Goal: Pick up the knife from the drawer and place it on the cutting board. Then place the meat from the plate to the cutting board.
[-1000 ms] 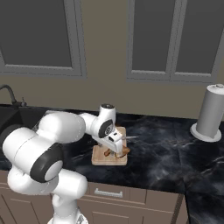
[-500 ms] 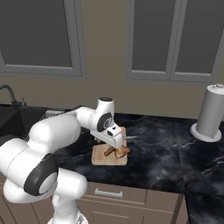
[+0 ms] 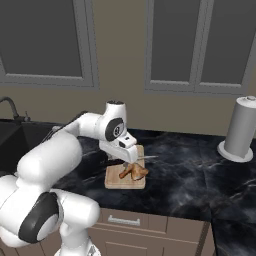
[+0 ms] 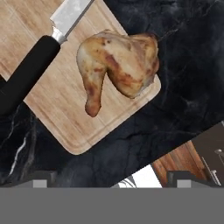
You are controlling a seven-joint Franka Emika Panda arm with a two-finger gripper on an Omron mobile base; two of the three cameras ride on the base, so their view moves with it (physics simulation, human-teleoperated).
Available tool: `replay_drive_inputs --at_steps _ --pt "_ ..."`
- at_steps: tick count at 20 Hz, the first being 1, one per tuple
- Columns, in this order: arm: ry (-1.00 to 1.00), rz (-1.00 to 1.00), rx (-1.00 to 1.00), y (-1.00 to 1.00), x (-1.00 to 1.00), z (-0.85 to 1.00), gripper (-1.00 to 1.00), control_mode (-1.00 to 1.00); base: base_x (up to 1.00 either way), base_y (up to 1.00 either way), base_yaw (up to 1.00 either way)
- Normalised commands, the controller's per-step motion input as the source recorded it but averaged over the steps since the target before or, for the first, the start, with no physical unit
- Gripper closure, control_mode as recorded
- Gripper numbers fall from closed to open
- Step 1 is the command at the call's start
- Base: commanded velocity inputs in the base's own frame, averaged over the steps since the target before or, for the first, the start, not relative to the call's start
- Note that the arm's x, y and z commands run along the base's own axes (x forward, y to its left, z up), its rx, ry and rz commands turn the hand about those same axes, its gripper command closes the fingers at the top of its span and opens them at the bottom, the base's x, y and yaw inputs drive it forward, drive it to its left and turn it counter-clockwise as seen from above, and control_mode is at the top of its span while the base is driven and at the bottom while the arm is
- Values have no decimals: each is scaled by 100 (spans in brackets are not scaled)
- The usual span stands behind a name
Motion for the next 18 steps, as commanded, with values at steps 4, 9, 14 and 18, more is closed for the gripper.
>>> replay_drive_inputs --at_steps 4,9,14,18 --pt "0 0 -2 0 -51 47 -100 -100 0 0 0" --pt "0 0 -2 0 -68 42 -100 -100 0 0 0" --pt "0 0 -4 0 -74 35 -100 -100 0 0 0" --pt "0 0 -4 8 -79 38 -100 -100 0 0 0"
